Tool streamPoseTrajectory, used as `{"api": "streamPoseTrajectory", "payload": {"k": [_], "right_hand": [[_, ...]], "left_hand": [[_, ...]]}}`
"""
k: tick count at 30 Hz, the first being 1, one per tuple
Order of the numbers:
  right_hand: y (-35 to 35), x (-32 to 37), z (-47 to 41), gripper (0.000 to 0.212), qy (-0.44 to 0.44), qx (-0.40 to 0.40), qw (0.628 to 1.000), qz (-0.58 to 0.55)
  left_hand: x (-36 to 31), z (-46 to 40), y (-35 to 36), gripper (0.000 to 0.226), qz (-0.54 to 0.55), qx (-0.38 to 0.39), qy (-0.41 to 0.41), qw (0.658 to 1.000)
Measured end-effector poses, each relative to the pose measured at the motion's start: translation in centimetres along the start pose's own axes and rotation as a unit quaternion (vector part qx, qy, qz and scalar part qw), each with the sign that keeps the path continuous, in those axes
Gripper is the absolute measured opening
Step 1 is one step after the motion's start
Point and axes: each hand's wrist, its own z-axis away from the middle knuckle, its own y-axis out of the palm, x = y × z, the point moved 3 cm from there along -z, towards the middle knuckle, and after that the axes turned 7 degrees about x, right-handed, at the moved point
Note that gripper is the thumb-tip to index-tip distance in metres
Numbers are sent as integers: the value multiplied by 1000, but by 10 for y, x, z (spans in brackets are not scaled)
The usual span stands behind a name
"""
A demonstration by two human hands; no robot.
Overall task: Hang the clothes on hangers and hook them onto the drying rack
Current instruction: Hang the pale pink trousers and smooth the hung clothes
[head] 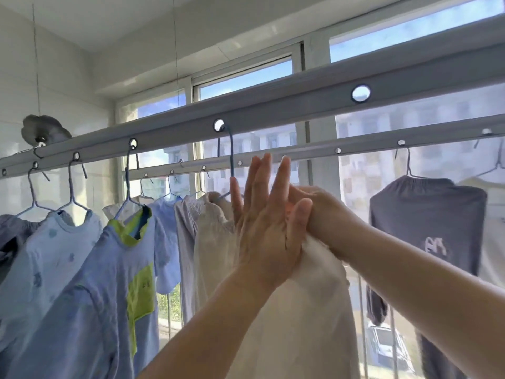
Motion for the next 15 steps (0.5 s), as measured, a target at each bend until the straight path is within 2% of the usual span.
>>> {"api": "streamPoseTrajectory", "payload": {"k": [2, 4, 8, 10, 12, 15], "right_hand": [[-23, -3, 15, 49, 16, -31, 999, 38], [-38, -4, 28, 49, 35, -63, 994, 77], [-79, -7, 59, 38, 72, -137, 981, 116], [-97, -10, 69, 43, 80, -160, 973, 145], [-122, -10, 90, 47, 90, -200, 958, 184], [-162, -8, 120, 30, 107, -265, 931, 229]], "left_hand": [[-15, -5, 4, 64, -11, 52, 35, 998], [-26, -11, 4, 59, -58, 130, 35, 989], [-58, -22, 24, 46, -160, 309, -21, 937], [-80, -26, 37, 41, -163, 347, -25, 923], [-114, -28, 58, 36, -130, 356, 0, 925], [-152, -25, 93, 40, -30, 377, 5, 926]]}}
